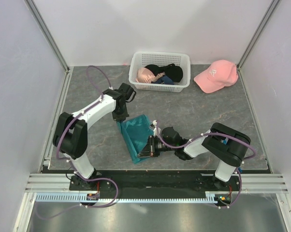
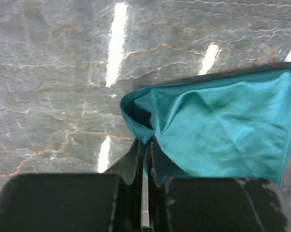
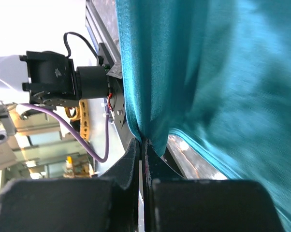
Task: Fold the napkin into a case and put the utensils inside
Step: Fold the lower triangle-folded napkin at the center of the board.
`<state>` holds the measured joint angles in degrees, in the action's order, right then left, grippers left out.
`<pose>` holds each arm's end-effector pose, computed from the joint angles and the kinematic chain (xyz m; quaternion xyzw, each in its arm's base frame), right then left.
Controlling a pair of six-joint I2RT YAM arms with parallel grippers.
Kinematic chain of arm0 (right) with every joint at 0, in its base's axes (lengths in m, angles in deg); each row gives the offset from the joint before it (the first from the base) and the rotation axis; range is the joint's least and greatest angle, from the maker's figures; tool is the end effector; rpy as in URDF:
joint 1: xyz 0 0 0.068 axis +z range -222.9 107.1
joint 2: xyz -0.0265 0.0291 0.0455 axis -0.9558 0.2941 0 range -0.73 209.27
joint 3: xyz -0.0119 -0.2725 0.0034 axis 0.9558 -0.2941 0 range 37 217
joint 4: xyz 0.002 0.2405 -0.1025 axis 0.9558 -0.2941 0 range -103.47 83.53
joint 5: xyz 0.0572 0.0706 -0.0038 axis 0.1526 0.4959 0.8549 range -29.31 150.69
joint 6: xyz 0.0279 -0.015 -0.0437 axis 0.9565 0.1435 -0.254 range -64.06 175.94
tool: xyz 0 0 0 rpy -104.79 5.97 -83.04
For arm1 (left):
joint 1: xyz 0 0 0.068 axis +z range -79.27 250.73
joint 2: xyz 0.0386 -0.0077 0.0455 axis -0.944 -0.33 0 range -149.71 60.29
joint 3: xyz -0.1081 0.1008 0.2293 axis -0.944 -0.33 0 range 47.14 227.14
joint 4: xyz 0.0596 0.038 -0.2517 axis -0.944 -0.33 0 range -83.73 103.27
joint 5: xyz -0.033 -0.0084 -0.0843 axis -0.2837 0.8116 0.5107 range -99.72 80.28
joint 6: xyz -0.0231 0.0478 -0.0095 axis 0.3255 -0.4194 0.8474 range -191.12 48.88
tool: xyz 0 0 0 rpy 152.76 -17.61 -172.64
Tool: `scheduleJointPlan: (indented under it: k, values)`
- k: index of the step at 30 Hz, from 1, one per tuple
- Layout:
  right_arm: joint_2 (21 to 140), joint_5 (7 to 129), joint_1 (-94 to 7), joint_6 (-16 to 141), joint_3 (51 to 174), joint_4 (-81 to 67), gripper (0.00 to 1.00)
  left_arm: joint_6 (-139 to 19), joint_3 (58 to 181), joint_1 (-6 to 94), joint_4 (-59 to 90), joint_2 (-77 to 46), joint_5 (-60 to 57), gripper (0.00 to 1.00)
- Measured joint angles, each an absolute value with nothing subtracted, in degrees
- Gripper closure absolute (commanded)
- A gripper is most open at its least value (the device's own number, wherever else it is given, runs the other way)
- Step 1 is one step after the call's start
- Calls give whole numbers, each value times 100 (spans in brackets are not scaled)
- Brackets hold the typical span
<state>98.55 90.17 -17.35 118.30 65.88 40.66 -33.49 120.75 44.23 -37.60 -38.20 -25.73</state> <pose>0.1540 0.2555 0.1218 -0.0917 0.8146 0.5653 0.0923 0.3025 -0.1399 0.2210 -0.1124 0.9763 0.0520 0.1774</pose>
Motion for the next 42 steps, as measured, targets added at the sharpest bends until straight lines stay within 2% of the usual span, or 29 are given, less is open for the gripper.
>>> scheduleJointPlan:
  k: [9, 29, 38, 42]
  values:
    - [9855, 9198, -1975, 11861, 6241, 4350, 100, -3107, 12542, 3951, -3784, -4356, -2770, 98]
    - [9862, 9257, -2179, 11208, 6184, 3710, 97, -3087, 12820, 3704, -3758, -4994, -2759, 93]
    - [9523, 9209, -2185, 11048, 6177, 3227, 93, -3087, 12820, 3601, -3719, -4994, -2757, 89]
    - [9492, 9189, -2218, 10996, 6142, 3124, 87, -3087, 12820, 3573, -3699, -5005, -2744, 83]
